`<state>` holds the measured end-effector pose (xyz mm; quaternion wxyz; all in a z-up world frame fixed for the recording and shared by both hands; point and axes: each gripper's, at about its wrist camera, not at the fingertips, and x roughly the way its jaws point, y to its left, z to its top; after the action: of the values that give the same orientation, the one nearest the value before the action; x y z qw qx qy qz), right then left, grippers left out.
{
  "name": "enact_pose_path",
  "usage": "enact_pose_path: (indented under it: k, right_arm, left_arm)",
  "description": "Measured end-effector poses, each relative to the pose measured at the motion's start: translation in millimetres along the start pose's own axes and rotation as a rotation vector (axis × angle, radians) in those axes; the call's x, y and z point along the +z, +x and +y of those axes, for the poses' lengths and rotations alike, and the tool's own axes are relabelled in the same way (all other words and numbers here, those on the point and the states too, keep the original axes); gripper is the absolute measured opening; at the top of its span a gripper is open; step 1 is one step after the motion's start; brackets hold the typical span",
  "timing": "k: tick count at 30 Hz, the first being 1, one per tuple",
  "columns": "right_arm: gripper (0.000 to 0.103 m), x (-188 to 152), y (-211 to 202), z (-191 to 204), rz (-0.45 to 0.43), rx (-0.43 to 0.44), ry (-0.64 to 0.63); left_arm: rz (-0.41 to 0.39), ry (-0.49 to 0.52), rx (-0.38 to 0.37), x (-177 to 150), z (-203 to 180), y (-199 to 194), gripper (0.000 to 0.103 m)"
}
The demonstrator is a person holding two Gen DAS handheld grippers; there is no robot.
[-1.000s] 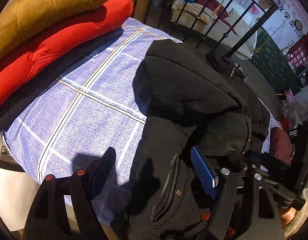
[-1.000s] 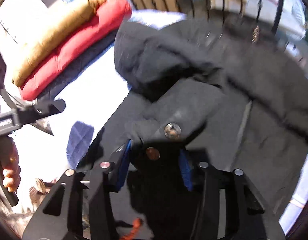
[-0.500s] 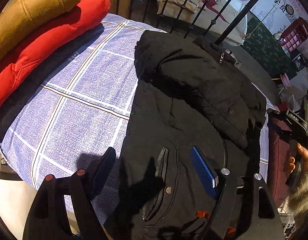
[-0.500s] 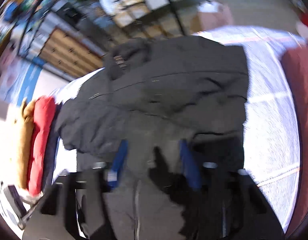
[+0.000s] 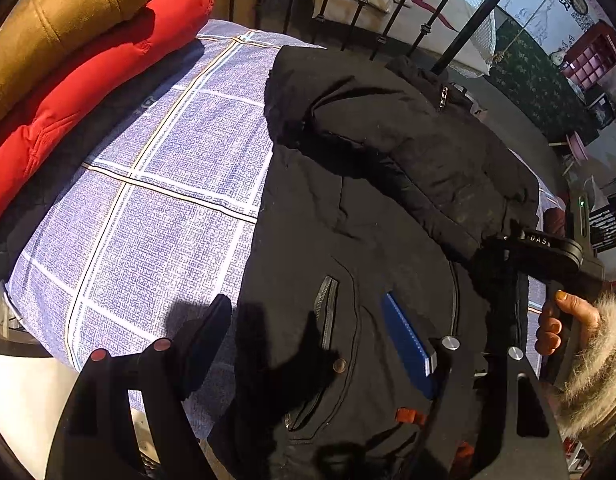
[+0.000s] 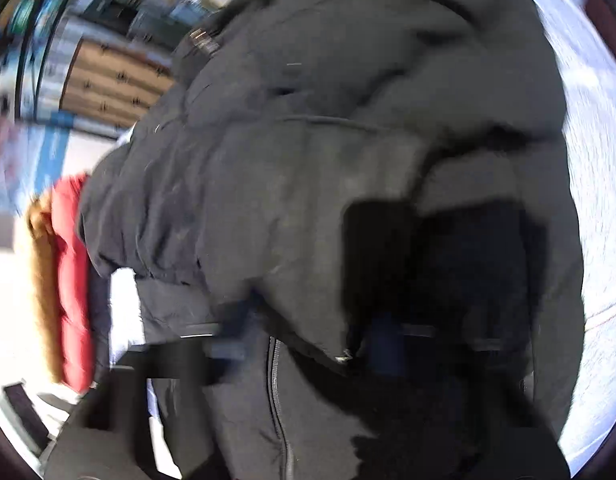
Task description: Fold large clothes
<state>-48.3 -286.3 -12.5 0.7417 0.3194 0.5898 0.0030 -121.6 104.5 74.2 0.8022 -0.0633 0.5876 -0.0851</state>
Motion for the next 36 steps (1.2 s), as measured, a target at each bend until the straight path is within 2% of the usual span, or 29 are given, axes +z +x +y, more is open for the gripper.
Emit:
enact_pose_path:
  k: [1, 5, 7, 9, 13, 16, 20, 23, 24, 27, 30, 31, 33, 36]
  right_arm:
    - [0.017, 0.7, -3.3, 13.6, -0.007, -0.003, -0.055]
    - [0.014, 6.1, -37.0, 91.6, -0.094, 0.029, -0.364]
    - [0.013, 13.4, -60.7, 121.4, -0.149, 0.07, -0.465]
    - [0.013, 30.5, -84.1, 135.1, -0.223, 0.058, -0.518]
    - [0.013, 76.9, -104.0, 101.4, -0.276, -0.032, -0.478]
    - [0.013, 99.7, -94.5, 55.1, -0.205, -0.106, -0.402]
    - [0.013, 104.9, -69.4, -0.7, -0.092, -0.162, -0.297]
    - [0.015, 98.0, -55.5, -29.2, -0.061, -0.144, -0.214]
    - [0.019, 99.4, -54.9, -36.8, -0.061, -0.14, -0.187]
    - [0.04, 96.3, -47.4, -47.5, -0.077, -0.148, -0.088]
    - [0.048, 91.7, -49.3, -51.3, -0.096, -0.122, -0.004]
    - [0.054, 88.9, -51.4, -50.4, -0.098, -0.134, 0.009]
    - [0.065, 77.2, -58.2, -44.6, -0.124, -0.218, 0.007]
    - [0.065, 61.9, -68.7, -21.2, -0.196, -0.315, -0.12]
  left_arm:
    - [0.002, -0.004, 0.0, -0.7, 0.1, 1.0, 0.076]
    - [0.014, -0.016, -0.003, 0.6, -1.3, 6.4, 0.076]
    - [0.014, -0.005, -0.005, 2.9, -5.0, 7.0, 0.076]
    - [0.005, 0.013, -0.008, 5.5, -10.3, 5.8, 0.076]
    - [0.002, 0.034, -0.003, 7.1, -15.4, 6.5, 0.076]
    - [0.009, 0.028, 0.003, 7.9, -12.6, 10.2, 0.076]
    - [0.021, 0.018, 0.026, 14.1, -7.5, 17.3, 0.076]
    - [0.016, 0.034, 0.039, 23.4, -10.5, 19.8, 0.076]
    - [0.014, 0.044, 0.045, 26.9, -13.0, 21.2, 0.076]
    - [0.009, 0.095, 0.066, 37.3, -25.0, 27.1, 0.076]
    - [-0.004, 0.159, 0.077, 47.6, -39.0, 34.2, 0.076]
    - [-0.012, 0.185, 0.086, 51.0, -43.0, 36.6, 0.078]
    - [-0.044, 0.257, 0.124, 59.8, -54.6, 41.6, 0.079]
    - [-0.085, 0.366, 0.165, 81.3, -75.1, 51.1, 0.079]
